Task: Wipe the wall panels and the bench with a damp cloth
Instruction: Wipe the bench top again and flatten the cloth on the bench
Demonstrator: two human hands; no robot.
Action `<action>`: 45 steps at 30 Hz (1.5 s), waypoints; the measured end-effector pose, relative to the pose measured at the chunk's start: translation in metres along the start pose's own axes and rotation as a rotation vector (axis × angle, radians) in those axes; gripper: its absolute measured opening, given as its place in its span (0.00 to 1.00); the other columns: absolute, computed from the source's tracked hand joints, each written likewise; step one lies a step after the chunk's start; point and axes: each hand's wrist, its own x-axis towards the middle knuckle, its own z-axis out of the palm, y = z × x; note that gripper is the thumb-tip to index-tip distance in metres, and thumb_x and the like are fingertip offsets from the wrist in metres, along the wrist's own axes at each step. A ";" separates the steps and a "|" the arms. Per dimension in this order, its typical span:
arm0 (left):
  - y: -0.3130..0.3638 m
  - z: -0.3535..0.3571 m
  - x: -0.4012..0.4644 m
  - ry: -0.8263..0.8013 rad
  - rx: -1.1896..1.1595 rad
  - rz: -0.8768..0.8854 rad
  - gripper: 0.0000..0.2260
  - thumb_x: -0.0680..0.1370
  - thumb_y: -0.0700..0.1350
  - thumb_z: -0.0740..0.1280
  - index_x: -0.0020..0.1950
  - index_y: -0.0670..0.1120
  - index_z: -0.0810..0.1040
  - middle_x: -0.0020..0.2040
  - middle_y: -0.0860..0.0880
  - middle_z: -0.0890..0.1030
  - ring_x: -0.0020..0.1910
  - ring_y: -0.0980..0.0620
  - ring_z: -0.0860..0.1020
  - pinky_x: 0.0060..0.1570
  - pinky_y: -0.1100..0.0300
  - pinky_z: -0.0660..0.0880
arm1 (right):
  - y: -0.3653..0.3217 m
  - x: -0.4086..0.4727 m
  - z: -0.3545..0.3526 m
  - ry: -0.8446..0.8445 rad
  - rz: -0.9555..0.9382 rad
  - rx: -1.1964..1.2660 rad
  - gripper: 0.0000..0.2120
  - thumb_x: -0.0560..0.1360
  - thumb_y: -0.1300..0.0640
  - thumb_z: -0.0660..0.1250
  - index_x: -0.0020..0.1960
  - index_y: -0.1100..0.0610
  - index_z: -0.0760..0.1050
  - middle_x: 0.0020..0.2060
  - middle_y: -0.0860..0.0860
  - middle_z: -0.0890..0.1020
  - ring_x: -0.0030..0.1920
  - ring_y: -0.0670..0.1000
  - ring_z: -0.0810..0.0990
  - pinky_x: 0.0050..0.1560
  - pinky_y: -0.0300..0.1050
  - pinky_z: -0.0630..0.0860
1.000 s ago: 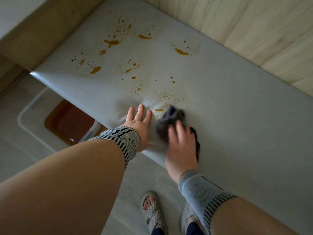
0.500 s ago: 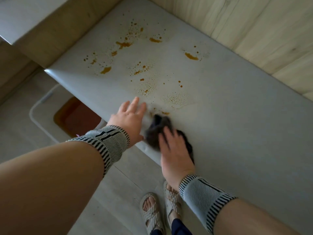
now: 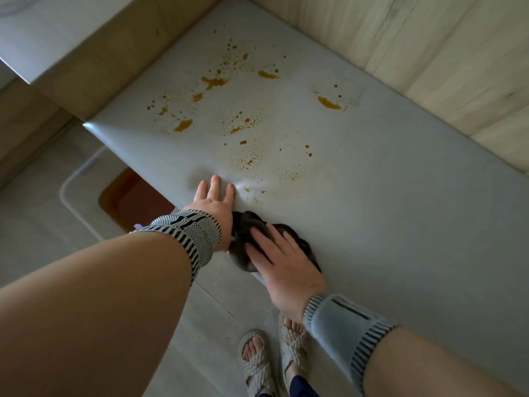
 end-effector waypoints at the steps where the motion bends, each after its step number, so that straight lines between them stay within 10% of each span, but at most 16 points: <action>1: 0.000 -0.001 0.000 -0.005 0.000 0.003 0.55 0.74 0.52 0.74 0.78 0.49 0.30 0.78 0.43 0.29 0.79 0.41 0.37 0.77 0.46 0.55 | 0.015 0.002 0.000 0.008 -0.054 -0.013 0.22 0.69 0.61 0.66 0.63 0.58 0.77 0.65 0.58 0.77 0.63 0.64 0.77 0.63 0.61 0.71; 8: -0.002 -0.011 0.001 -0.063 0.009 0.002 0.54 0.74 0.53 0.74 0.78 0.51 0.30 0.78 0.46 0.30 0.79 0.43 0.38 0.77 0.46 0.55 | 0.068 0.035 -0.017 0.233 0.785 0.044 0.23 0.69 0.69 0.65 0.64 0.64 0.76 0.68 0.63 0.72 0.63 0.68 0.72 0.64 0.63 0.71; 15: -0.002 -0.008 0.001 -0.055 0.034 -0.001 0.46 0.79 0.51 0.67 0.79 0.49 0.31 0.78 0.43 0.30 0.79 0.41 0.37 0.78 0.47 0.52 | 0.012 0.016 0.001 0.034 -0.076 -0.038 0.22 0.68 0.58 0.68 0.62 0.57 0.78 0.64 0.57 0.78 0.62 0.63 0.78 0.62 0.60 0.72; 17: -0.003 -0.007 0.000 -0.050 0.005 0.000 0.46 0.79 0.47 0.67 0.79 0.51 0.31 0.78 0.45 0.30 0.79 0.42 0.37 0.77 0.46 0.52 | 0.043 0.024 -0.001 0.126 0.006 -0.056 0.20 0.72 0.61 0.58 0.60 0.60 0.80 0.62 0.60 0.79 0.57 0.66 0.80 0.57 0.62 0.76; 22: -0.002 -0.005 0.002 -0.055 -0.041 -0.028 0.47 0.79 0.42 0.68 0.78 0.53 0.30 0.78 0.48 0.29 0.79 0.44 0.36 0.76 0.44 0.56 | 0.075 0.041 -0.013 0.188 0.772 0.043 0.24 0.69 0.70 0.67 0.65 0.65 0.74 0.68 0.63 0.71 0.65 0.69 0.72 0.66 0.63 0.68; 30: 0.002 -0.006 0.002 -0.051 -0.053 -0.037 0.46 0.79 0.43 0.67 0.79 0.52 0.32 0.78 0.47 0.29 0.79 0.43 0.36 0.76 0.43 0.57 | 0.036 0.017 -0.003 0.014 -0.150 -0.032 0.25 0.72 0.58 0.52 0.62 0.58 0.79 0.64 0.58 0.78 0.62 0.63 0.78 0.61 0.61 0.74; 38: 0.002 -0.004 0.002 -0.041 -0.071 -0.044 0.47 0.78 0.40 0.68 0.79 0.53 0.31 0.78 0.48 0.29 0.79 0.45 0.35 0.75 0.41 0.59 | 0.074 0.048 -0.013 0.199 0.778 0.046 0.22 0.72 0.68 0.65 0.66 0.63 0.74 0.70 0.61 0.71 0.67 0.66 0.70 0.68 0.62 0.66; 45: 0.002 -0.004 0.002 -0.046 -0.070 -0.051 0.47 0.78 0.41 0.68 0.79 0.53 0.31 0.78 0.49 0.28 0.79 0.45 0.35 0.75 0.41 0.59 | 0.055 -0.002 -0.007 0.072 -0.040 -0.050 0.24 0.72 0.60 0.53 0.62 0.58 0.79 0.64 0.58 0.78 0.62 0.63 0.78 0.63 0.61 0.72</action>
